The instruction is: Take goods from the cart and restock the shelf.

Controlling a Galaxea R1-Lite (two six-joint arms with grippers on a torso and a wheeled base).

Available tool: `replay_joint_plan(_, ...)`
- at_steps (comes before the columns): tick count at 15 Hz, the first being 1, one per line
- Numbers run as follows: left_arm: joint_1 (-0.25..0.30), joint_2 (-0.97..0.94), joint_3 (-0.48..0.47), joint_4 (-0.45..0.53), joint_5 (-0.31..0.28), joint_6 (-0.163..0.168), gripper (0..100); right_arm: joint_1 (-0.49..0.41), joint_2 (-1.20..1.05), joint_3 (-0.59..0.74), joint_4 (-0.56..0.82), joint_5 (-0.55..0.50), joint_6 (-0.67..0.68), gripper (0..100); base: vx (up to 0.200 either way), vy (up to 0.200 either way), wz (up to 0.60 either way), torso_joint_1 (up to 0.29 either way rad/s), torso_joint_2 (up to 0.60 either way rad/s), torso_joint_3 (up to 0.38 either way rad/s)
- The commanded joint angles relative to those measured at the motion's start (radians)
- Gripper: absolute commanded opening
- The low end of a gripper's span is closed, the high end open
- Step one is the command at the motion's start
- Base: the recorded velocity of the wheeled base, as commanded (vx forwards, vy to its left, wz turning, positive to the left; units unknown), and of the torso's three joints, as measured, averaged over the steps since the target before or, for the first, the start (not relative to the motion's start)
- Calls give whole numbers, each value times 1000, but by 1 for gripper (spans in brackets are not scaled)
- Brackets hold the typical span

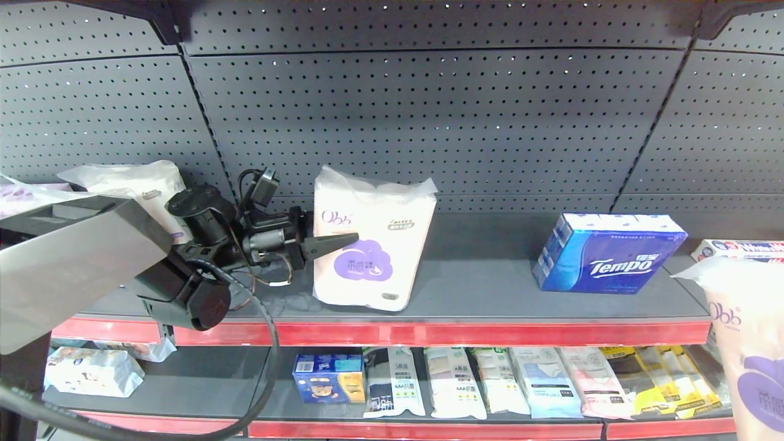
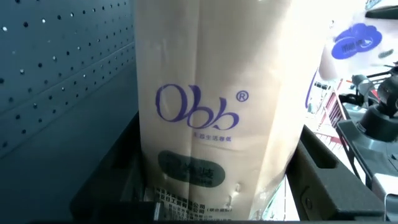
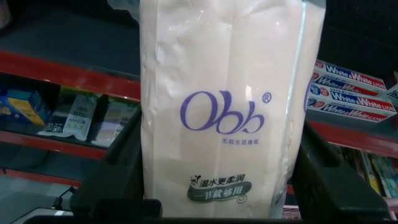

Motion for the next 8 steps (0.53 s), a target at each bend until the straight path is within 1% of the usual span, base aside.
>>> replay_joint_plan(1, -10, 7, 10, -3, 22, -6, 0, 0, -2, 3, 0, -1, 1, 0, 0, 0, 0, 0, 0, 0)
replay_joint_plan(3, -15, 10, 7, -3, 28, -6, 0, 0, -15, 6, 3, -1, 1, 0, 0, 0, 0, 0, 0, 0)
replay_joint_plan(6, -15, 44, -25, -20, 30, -6, 0, 0, -18, 6, 3, -1, 1, 0, 0, 0, 0, 0, 0, 0)
replay_joint_plan(8, -18, 56, -24, -20, 30, -6, 0, 0, -18, 6, 3, -1, 1, 0, 0, 0, 0, 0, 0, 0)
